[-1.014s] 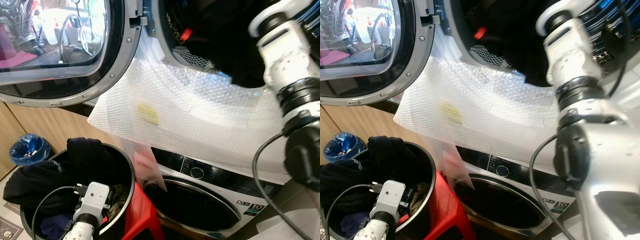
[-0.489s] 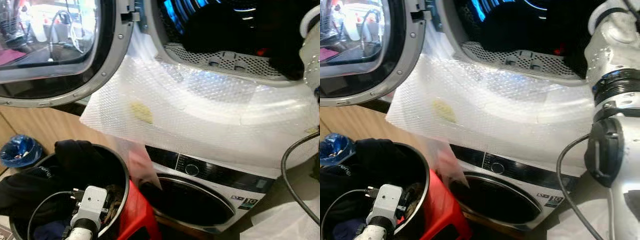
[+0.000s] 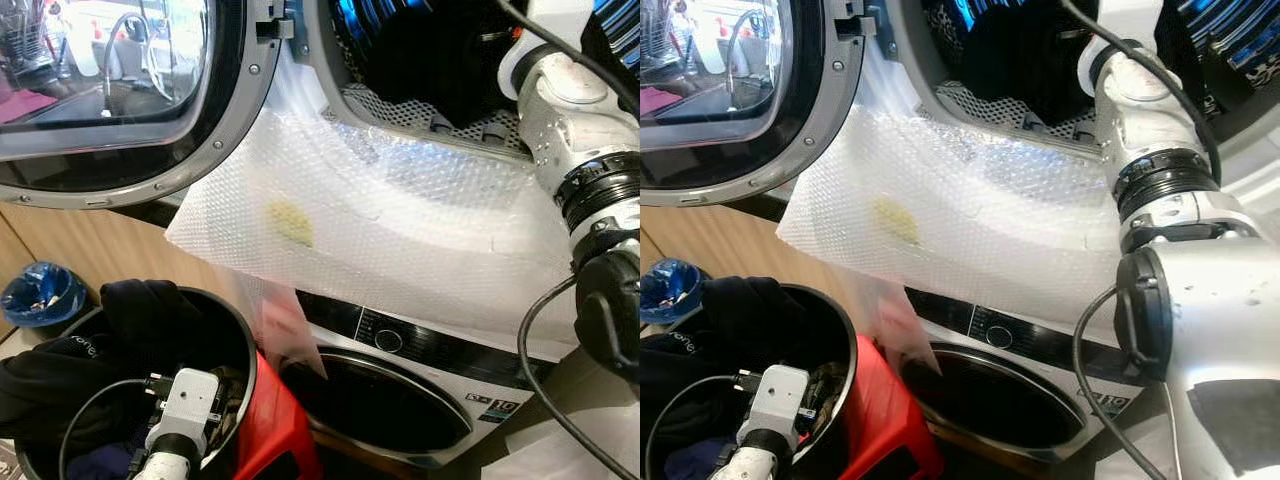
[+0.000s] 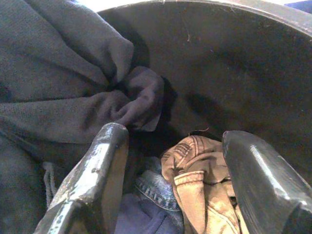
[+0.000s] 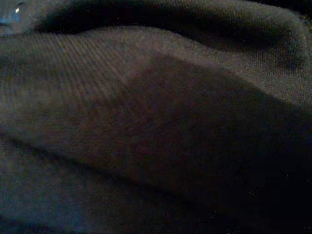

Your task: Clothes washing

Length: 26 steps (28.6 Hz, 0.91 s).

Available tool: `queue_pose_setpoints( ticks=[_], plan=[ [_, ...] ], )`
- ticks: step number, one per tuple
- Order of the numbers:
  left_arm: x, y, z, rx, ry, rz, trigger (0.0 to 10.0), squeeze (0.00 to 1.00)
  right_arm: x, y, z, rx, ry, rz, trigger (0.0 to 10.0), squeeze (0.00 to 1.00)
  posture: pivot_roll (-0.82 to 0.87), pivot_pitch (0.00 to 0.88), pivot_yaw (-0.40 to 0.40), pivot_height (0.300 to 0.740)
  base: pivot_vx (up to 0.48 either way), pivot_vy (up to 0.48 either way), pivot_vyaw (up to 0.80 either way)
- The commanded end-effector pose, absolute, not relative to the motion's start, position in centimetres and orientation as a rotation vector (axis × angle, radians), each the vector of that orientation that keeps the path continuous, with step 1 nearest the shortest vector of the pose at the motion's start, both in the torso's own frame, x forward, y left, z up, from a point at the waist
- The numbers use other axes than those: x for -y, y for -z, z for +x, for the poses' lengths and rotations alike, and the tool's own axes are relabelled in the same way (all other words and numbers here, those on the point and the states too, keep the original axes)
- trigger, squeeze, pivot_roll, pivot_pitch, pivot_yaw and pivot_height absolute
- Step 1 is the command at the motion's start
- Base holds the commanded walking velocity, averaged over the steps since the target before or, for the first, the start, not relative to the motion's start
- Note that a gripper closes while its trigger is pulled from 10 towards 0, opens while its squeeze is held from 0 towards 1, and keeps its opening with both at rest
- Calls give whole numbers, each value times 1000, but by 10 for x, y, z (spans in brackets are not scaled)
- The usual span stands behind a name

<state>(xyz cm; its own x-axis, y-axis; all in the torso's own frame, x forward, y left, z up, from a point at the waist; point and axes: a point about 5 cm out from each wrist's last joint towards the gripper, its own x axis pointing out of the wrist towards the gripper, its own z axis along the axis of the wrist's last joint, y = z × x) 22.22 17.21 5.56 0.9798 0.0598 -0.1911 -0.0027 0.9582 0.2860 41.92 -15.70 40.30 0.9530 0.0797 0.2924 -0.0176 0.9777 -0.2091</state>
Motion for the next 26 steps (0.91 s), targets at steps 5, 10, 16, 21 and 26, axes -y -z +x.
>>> queue_pose_setpoints(
  ticks=[5,10,16,21,26],
  plan=[
    [-166,-21,201,-378,-12,287,10000,0,142,-416,416,337,-106,-223,10000,1000,106,150,-90,740,0,0,0],
    [-166,-21,199,-381,-20,284,10000,0,143,-416,416,333,-95,-210,10000,1000,111,154,-96,740,0,0,0],
    [-165,-21,194,-386,-34,277,10000,0,150,-414,417,326,-24,-151,10000,1000,130,160,-106,740,0,0,0],
    [-164,-21,188,-391,-54,268,10000,0,159,-414,417,323,62,-68,10000,1000,151,180,-120,740,0,0,0],
    [-165,-21,180,-405,-83,257,10000,0,178,-398,420,270,186,-30,10000,1000,157,199,-127,740,0,0,0]
  ],
)
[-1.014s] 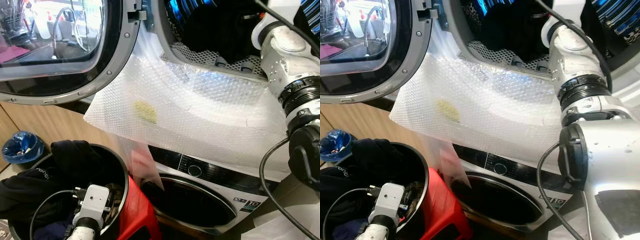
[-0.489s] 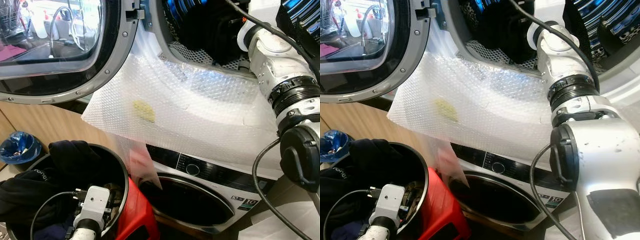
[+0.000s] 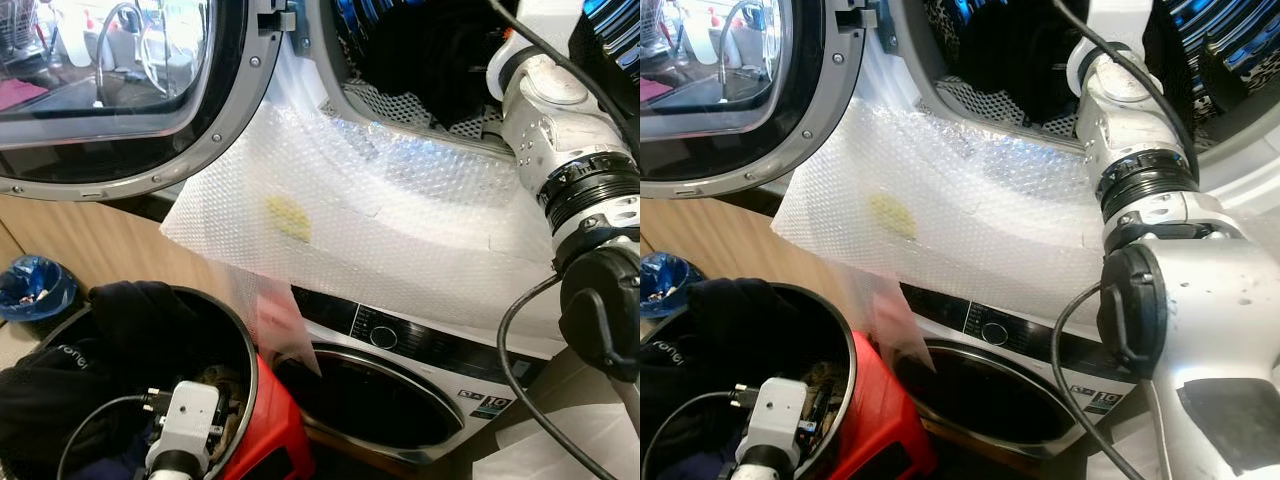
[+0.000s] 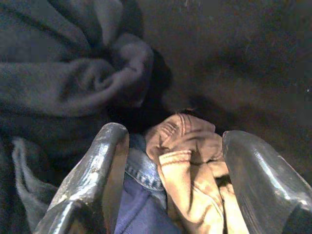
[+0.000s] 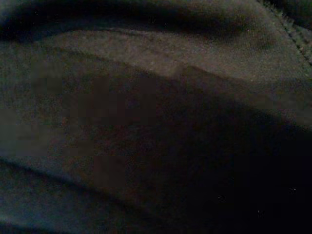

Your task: Clothes washing

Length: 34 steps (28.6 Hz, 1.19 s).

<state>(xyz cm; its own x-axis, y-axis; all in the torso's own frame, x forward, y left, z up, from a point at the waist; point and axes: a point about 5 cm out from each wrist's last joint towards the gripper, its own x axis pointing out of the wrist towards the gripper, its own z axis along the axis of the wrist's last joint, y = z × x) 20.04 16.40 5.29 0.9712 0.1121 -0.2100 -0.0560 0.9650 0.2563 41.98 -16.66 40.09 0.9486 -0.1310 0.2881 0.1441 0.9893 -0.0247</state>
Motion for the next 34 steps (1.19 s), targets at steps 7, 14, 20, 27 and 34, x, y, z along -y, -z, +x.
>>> queue_pose_setpoints(
  ticks=[7,14,20,27,34],
  plan=[
    [-162,-21,176,-415,-88,255,10000,0,198,-351,425,130,303,-42,10000,1000,165,208,-124,740,0,0,0],
    [-162,-21,176,-421,-92,252,10000,0,196,-339,426,107,276,-7,10000,1000,162,210,-121,740,0,0,0],
    [-161,-21,178,-423,-83,248,10000,0,189,-355,426,153,207,7,10000,0,141,204,-115,740,0,0,0],
    [-161,-21,180,-426,-74,247,10000,0,188,-366,425,183,151,29,10000,0,114,198,-105,740,0,0,0],
    [-159,-20,183,-429,-60,245,10000,0,184,-369,424,192,72,-8,10000,0,89,192,-101,740,0,0,0]
  ],
)
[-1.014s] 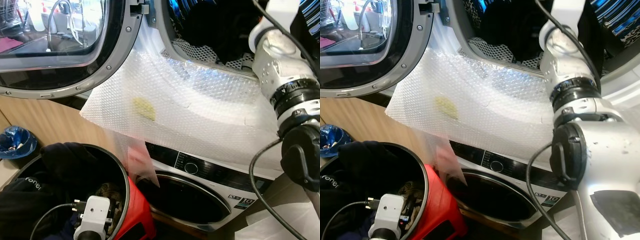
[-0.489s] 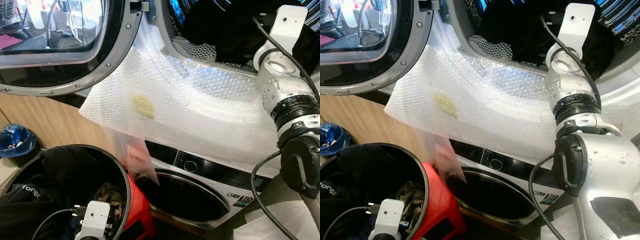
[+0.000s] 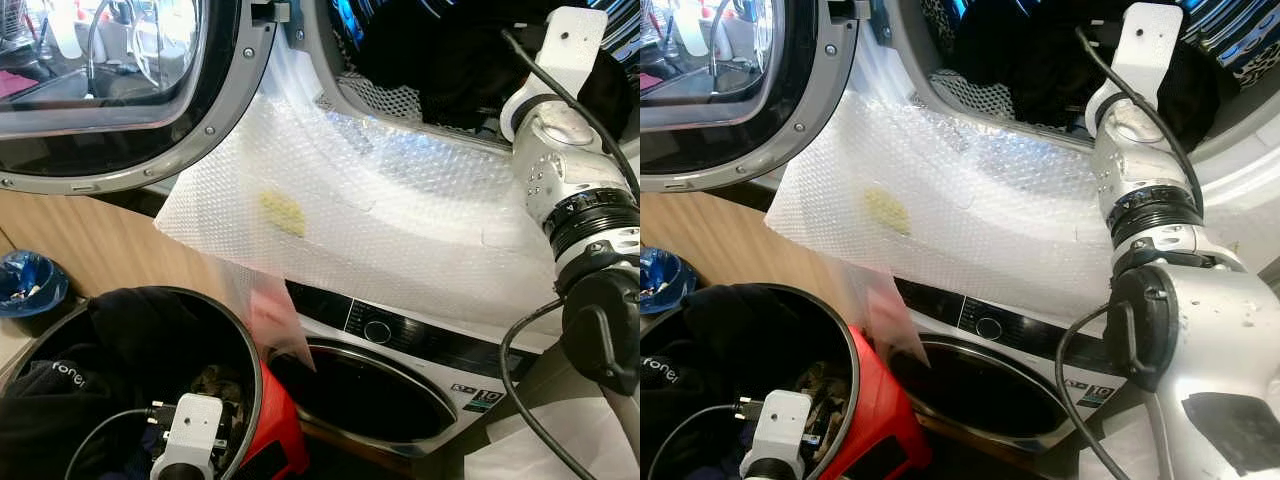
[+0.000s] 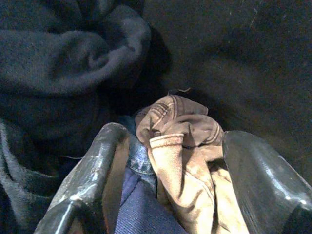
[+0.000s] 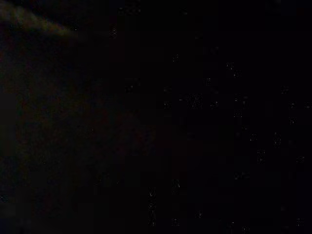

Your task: Clothes washing

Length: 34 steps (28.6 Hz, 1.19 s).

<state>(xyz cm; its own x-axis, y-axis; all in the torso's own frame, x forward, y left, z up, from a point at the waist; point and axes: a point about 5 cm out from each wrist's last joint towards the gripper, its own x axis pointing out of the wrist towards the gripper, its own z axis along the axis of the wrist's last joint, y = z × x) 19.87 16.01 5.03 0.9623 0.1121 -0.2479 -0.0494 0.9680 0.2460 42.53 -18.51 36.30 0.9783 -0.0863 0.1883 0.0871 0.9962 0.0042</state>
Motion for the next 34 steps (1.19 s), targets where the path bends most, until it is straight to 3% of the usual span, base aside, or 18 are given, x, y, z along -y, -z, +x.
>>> queue_pose_setpoints(
  ticks=[1,17,34],
  plan=[
    [-159,-19,183,-430,-57,245,10000,0,186,-369,424,192,63,-9,10000,0,83,195,-100,740,0,0,0],
    [-158,-19,188,-423,-52,242,10000,0,211,-379,418,251,112,43,10000,0,67,187,-92,740,0,0,0],
    [-158,-19,189,-426,-47,239,10000,0,223,-377,414,274,-41,55,10000,0,35,188,-82,740,0,0,0]
  ],
)
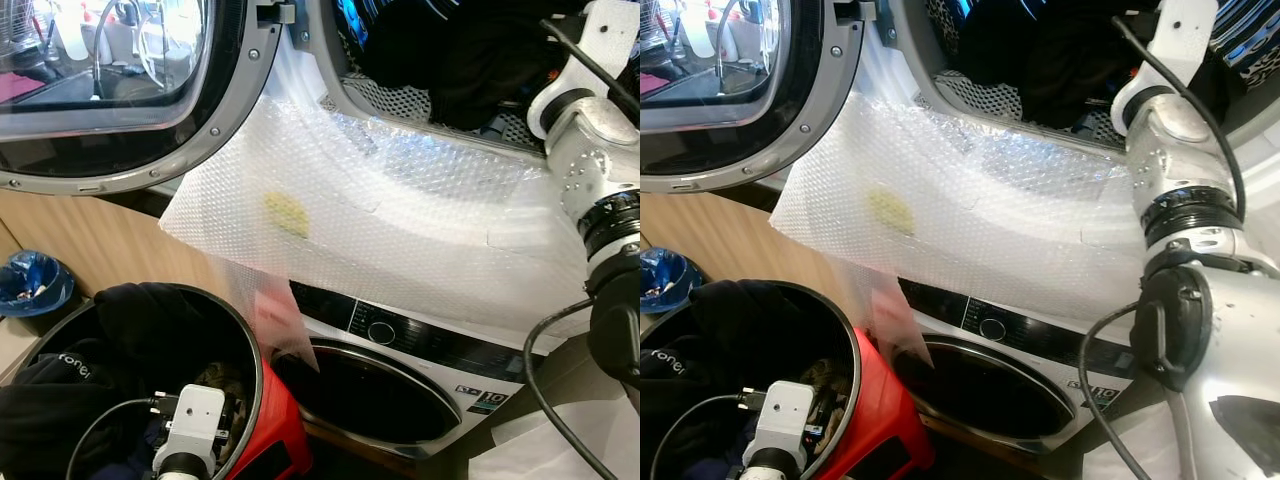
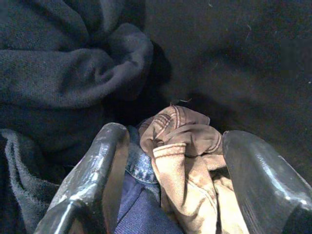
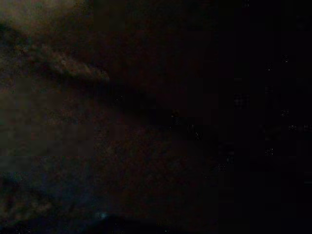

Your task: Clothes washing

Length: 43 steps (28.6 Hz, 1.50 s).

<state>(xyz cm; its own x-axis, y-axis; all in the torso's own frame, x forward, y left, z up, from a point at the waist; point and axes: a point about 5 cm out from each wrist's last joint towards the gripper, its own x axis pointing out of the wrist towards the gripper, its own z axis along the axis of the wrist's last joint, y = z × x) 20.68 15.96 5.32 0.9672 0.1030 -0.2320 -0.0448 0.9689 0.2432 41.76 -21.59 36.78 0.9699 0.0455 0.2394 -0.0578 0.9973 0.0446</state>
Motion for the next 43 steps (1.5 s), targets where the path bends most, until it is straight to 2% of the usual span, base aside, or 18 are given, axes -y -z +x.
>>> queue_pose_setpoints(
  ticks=[1,6,12,18,27,30,35,36,38,40,41,42,43],
  plan=[
    [-159,-19,190,-426,-45,239,10000,0,227,-376,413,281,-35,65,10000,0,30,189,-79,740,0,0,0],
    [-159,-19,190,-426,-43,239,10000,0,227,-368,411,313,-99,91,10000,0,21,189,-75,740,0,0,0],
    [-159,-18,191,-426,-37,242,10000,0,219,-379,405,397,-170,142,10000,0,10,188,-71,740,0,0,0],
    [-159,-18,192,-426,-35,243,10000,0,214,-374,400,393,-207,143,10000,0,12,190,-73,740,0,0,0],
    [-159,-18,193,-421,-31,242,10000,0,223,-361,388,397,-216,147,10000,0,3,187,-71,740,0,0,0],
    [-159,-18,194,-419,-32,239,10000,0,207,-369,383,441,-381,121,10000,0,15,187,-73,740,0,0,0],
    [-158,-19,193,-413,-42,235,10000,0,163,-387,378,459,-854,59,10000,0,34,183,-84,740,0,0,0],
    [-158,-19,193,-413,-42,235,10000,0,163,-387,378,459,-854,59,10000,0,34,183,-84,740,0,0,0],
    [-158,-20,192,-411,-50,232,10000,0,143,-400,376,488,-1086,-14,10000,0,36,182,-90,740,0,0,0],
    [-158,-20,192,-411,-50,232,10000,0,142,-403,376,504,-1104,-9,10000,0,36,182,-90,740,0,0,0],
    [-158,-20,192,-411,-52,231,10000,0,140,-412,380,519,-1036,20,10000,0,36,185,-91,740,0,0,0],
    [-158,-20,192,-409,-53,231,10000,0,142,-422,390,505,-825,35,10000,0,40,184,-95,740,0,0,0],
    [-158,-21,192,-406,-57,231,10000,0,152,-431,399,471,-536,74,10000,0,40,184,-95,740,0,0,0]
  ],
)
